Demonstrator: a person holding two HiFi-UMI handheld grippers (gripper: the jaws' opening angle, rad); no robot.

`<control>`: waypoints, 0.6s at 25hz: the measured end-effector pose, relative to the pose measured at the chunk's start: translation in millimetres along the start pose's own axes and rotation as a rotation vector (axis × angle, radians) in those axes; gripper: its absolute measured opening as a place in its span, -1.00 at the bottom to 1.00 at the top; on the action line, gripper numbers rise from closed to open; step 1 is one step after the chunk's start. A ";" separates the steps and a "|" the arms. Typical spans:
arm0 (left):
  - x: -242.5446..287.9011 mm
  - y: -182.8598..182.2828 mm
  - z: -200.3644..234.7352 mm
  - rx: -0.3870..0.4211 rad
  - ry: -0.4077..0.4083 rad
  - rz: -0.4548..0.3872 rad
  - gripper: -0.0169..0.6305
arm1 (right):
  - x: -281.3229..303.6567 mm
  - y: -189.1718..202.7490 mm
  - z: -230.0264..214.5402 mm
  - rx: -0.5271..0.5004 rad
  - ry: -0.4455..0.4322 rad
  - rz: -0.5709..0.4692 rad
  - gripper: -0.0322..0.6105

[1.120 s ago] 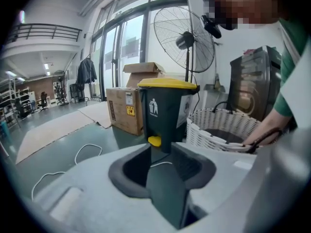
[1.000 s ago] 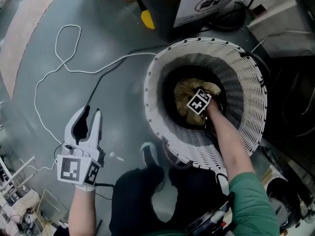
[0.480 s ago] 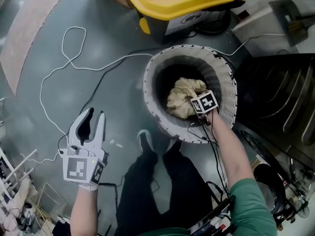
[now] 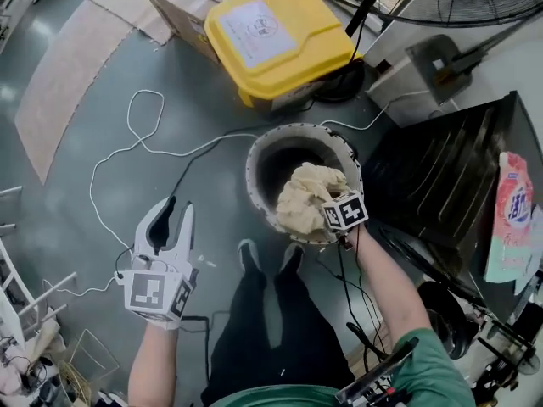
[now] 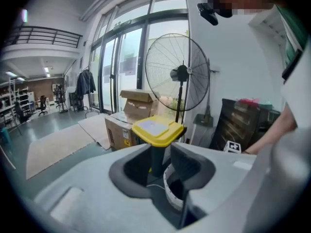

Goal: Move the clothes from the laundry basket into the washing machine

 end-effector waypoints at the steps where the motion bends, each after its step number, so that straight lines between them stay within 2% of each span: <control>1: -10.7 -14.5 -4.8 -0.001 -0.002 -0.010 -0.58 | -21.6 -4.3 8.9 0.018 0.008 -0.015 -0.60; 7: -64.9 -88.1 -30.6 0.009 -0.017 -0.063 -0.58 | -138.9 -42.5 55.1 0.057 0.008 -0.131 -0.60; 12: -99.7 -119.2 -64.7 0.018 -0.009 -0.078 -0.59 | -212.5 -56.2 92.1 0.036 -0.013 -0.203 -0.60; 15: -118.7 -135.4 -77.9 0.016 -0.017 -0.101 -0.59 | -251.2 -60.6 107.4 0.059 -0.005 -0.248 -0.60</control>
Point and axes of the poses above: the fingertips, and each gripper's own axes: x forward along the fingers, z to its left, y out of its underside, the point moved 4 cm from there along -x, backward along the fingers, and after that the axes turned 10 degrees about -x, right-handed, at the moved point
